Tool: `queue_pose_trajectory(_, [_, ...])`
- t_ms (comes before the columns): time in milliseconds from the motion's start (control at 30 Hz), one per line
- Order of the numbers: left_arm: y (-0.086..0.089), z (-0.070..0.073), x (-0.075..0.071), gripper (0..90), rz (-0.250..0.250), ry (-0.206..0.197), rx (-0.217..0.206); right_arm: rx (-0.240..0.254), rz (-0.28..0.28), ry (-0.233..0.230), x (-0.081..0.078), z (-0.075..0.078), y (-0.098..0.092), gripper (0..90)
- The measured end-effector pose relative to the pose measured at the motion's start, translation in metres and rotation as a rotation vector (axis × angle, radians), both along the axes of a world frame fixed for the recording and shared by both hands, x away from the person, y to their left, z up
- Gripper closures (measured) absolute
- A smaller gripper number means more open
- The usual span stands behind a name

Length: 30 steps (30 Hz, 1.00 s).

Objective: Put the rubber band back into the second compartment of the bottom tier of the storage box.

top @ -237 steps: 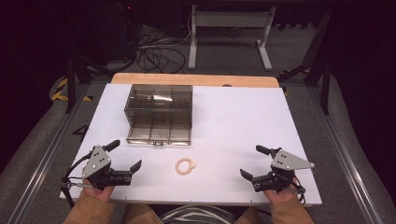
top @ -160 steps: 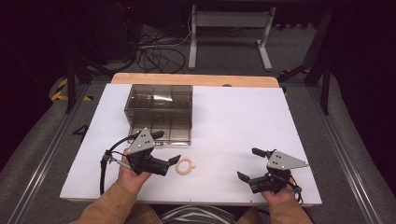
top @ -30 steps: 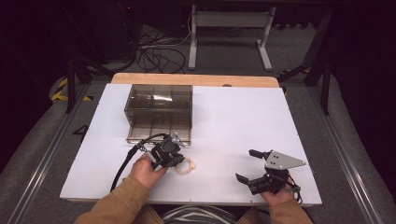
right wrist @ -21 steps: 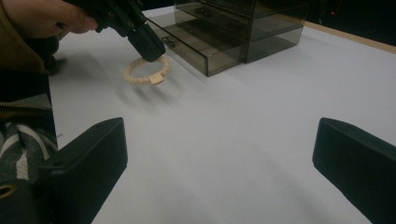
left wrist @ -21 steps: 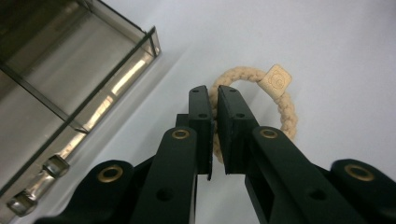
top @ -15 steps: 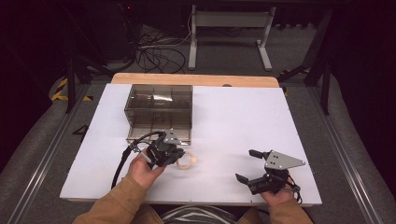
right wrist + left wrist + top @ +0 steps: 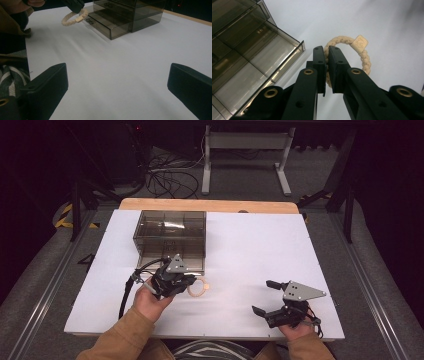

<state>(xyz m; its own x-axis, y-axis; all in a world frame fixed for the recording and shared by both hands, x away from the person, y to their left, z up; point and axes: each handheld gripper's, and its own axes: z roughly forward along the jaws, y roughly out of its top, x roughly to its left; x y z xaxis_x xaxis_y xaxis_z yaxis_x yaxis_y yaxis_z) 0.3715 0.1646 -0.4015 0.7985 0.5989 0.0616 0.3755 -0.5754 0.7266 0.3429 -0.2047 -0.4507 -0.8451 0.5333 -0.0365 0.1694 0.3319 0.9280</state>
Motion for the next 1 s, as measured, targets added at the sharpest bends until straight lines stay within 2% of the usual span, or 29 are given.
queue_pose_trajectory(133, [0.002,0.003,-0.002,84.5,0.006,-0.016,-0.018,-0.005,-0.001,-0.003,0.000,0.000,0.000,4.0])
queue_pose_trajectory(633, [0.004,0.010,-0.003,84.4,-0.004,-0.031,-0.014,-0.007,-0.001,0.003,0.001,0.000,0.001,4.0])
queue_pose_trajectory(833, [0.006,0.012,0.000,84.4,0.014,-0.030,-0.017,-0.004,0.000,0.002,0.000,0.000,0.000,4.0])
queue_pose_trajectory(1000, [0.011,0.019,0.001,84.3,0.033,-0.058,-0.005,-0.005,0.000,0.000,0.000,-0.001,0.001,4.0])
